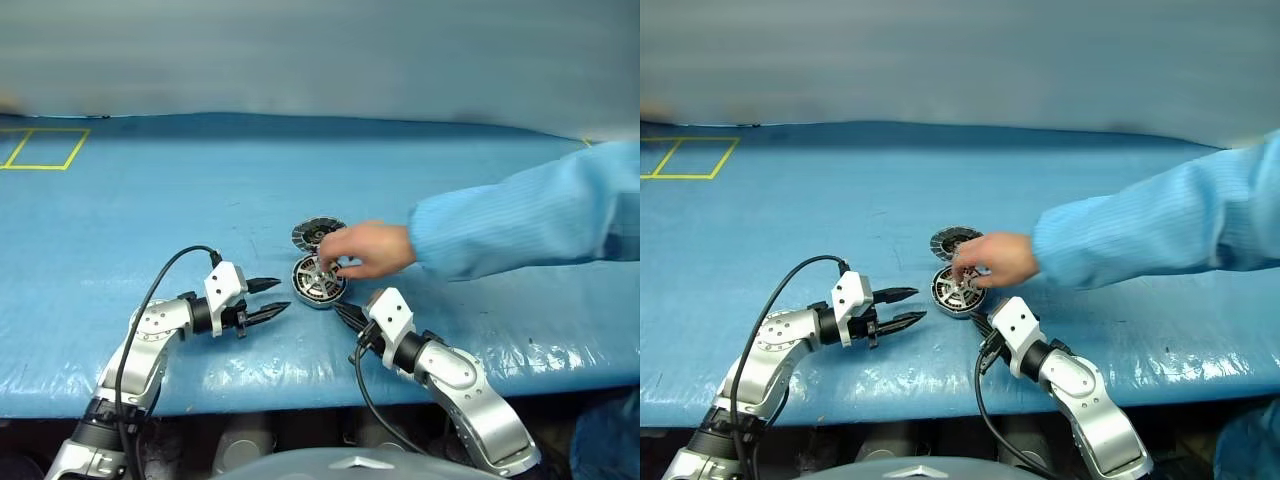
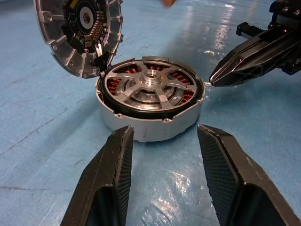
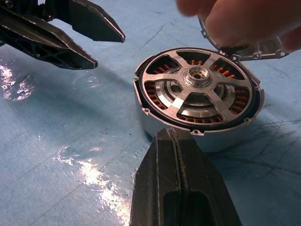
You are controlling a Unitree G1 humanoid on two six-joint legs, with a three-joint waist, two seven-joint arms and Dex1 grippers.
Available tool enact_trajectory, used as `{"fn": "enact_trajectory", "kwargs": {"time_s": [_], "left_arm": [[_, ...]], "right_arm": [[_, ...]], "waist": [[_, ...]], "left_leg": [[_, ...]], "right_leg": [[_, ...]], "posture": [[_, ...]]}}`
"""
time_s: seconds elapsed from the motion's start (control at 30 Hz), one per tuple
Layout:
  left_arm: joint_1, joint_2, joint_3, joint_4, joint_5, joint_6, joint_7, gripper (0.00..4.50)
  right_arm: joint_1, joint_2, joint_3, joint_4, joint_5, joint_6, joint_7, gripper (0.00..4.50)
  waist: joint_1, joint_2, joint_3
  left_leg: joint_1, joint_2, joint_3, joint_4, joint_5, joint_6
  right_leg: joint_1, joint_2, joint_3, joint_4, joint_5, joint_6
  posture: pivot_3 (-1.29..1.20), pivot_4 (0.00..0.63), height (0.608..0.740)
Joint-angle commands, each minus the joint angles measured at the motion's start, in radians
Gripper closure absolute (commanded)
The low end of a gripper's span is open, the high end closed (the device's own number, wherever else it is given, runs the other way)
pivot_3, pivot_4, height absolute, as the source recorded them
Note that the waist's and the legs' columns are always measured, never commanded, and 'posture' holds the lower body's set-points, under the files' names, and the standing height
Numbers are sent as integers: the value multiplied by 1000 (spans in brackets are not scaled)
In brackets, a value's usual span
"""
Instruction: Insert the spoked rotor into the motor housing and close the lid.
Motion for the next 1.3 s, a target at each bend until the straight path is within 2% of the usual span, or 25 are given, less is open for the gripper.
{"fn": "enact_trajectory", "kwargs": {"time_s": [0.03,1.3], "left_arm": [[-7,5,7,-9,0,-22,5,2215],[-25,43,13,12,15,-54,-1,2215]], "right_arm": [[-6,-3,-16,-27,11,-8,3,4500],[-28,-5,-8,-17,10,-11,10,4500]], "waist": [[0,0,0],[0,0,0]], "left_leg": [[0,0,0,0,0,0],[0,0,0,-2,0,0]], "right_leg": [[0,0,0,0,0,0],[0,0,-1,-3,0,0]], "posture": [[0,150,740],[0,150,740]]}}
